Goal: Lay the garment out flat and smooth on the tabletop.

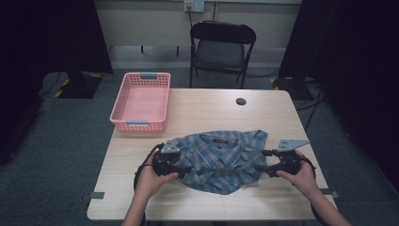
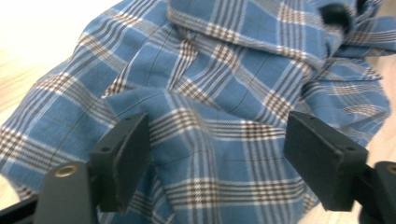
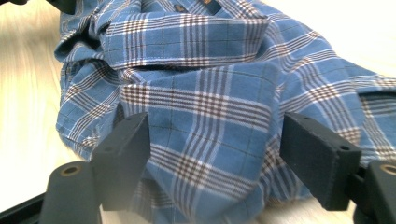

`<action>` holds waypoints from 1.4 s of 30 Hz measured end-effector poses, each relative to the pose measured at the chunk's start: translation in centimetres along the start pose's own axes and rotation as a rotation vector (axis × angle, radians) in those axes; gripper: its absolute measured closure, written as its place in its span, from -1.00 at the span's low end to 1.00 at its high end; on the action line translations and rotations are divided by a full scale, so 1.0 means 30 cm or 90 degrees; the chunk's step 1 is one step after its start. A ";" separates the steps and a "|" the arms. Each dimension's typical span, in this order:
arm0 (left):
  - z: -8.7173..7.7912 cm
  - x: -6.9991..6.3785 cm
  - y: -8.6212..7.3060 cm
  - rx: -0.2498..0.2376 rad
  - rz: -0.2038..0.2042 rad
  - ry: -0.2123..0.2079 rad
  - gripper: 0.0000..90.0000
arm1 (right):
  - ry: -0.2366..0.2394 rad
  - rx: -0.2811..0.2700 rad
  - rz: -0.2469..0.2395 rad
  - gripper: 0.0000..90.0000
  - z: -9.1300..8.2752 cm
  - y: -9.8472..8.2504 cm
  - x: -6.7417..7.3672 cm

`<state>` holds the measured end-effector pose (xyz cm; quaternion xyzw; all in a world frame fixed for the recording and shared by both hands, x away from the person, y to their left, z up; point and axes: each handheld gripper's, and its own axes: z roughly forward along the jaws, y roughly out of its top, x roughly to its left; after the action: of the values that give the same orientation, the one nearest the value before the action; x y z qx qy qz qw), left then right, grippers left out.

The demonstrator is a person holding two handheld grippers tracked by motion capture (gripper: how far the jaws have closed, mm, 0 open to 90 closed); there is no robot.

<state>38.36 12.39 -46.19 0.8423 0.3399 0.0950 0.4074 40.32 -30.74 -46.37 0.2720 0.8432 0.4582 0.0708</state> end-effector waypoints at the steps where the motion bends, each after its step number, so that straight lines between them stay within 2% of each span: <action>1: 0.000 0.000 -0.005 0.002 -0.004 0.002 -0.45 | 0.006 0.006 -0.002 -0.44 0.013 0.003 -0.003; 6: 0.008 -0.001 -0.030 0.015 -0.007 0.013 -0.24 | 0.016 0.014 -0.005 -0.36 0.040 0.007 -0.007; 9: 0.010 -0.005 -0.035 0.007 -0.005 0.016 -0.02 | 0.018 0.021 -0.014 -0.26 0.048 0.013 -0.006; 12: 0.008 -0.006 -0.030 0.009 -0.001 0.017 0.02 | 0.019 0.023 -0.021 -0.22 0.055 0.024 -0.006; 18: 0.006 0.008 -0.022 0.005 -0.017 0.018 0.11 | 0.036 0.018 -0.011 -0.07 0.050 0.022 -0.011; 19: 0.002 0.013 -0.020 0.006 -0.027 0.018 0.17 | 0.041 0.017 -0.006 0.00 0.048 0.020 -0.014; 20: 0.000 0.015 -0.018 0.007 -0.027 0.018 0.28 | 0.045 0.014 -0.002 0.04 0.045 0.018 -0.016; 22: -0.002 0.016 -0.016 0.007 -0.024 0.018 0.33 | 0.045 0.011 0.004 0.08 0.042 0.016 -0.018; 23: -0.003 0.015 -0.014 0.008 -0.026 0.012 0.52 | 0.044 0.011 0.002 0.21 0.038 0.014 -0.020; 24: -0.002 0.013 -0.008 0.012 -0.022 0.003 0.58 | 0.041 0.013 -0.001 0.27 0.035 0.014 -0.020; 25: -0.002 0.013 -0.008 0.012 -0.022 0.003 0.65 | 0.041 0.013 -0.001 0.27 0.035 0.014 -0.020; 27: 0.000 0.008 -0.002 0.017 -0.009 0.000 0.71 | 0.046 0.013 -0.008 0.41 0.031 0.015 -0.019; 28: -0.001 0.006 0.001 0.013 -0.007 -0.001 0.75 | 0.046 0.013 -0.009 0.45 0.029 0.016 -0.018; 29: -0.010 0.001 0.008 0.006 -0.001 -0.007 0.82 | 0.044 0.014 -0.016 0.58 0.024 0.018 -0.015; 36: -0.063 -0.014 0.037 -0.026 0.023 -0.010 0.86 | 0.061 -0.004 -0.015 0.79 0.002 0.033 -0.011; 42: -0.095 -0.015 0.067 -0.045 0.029 -0.013 0.87 | 0.062 -0.013 -0.019 0.84 -0.009 0.047 -0.013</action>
<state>37.76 12.98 -42.79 0.8359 0.3132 0.1077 0.4377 41.11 -30.54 -45.13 0.2361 0.8450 0.4783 0.0390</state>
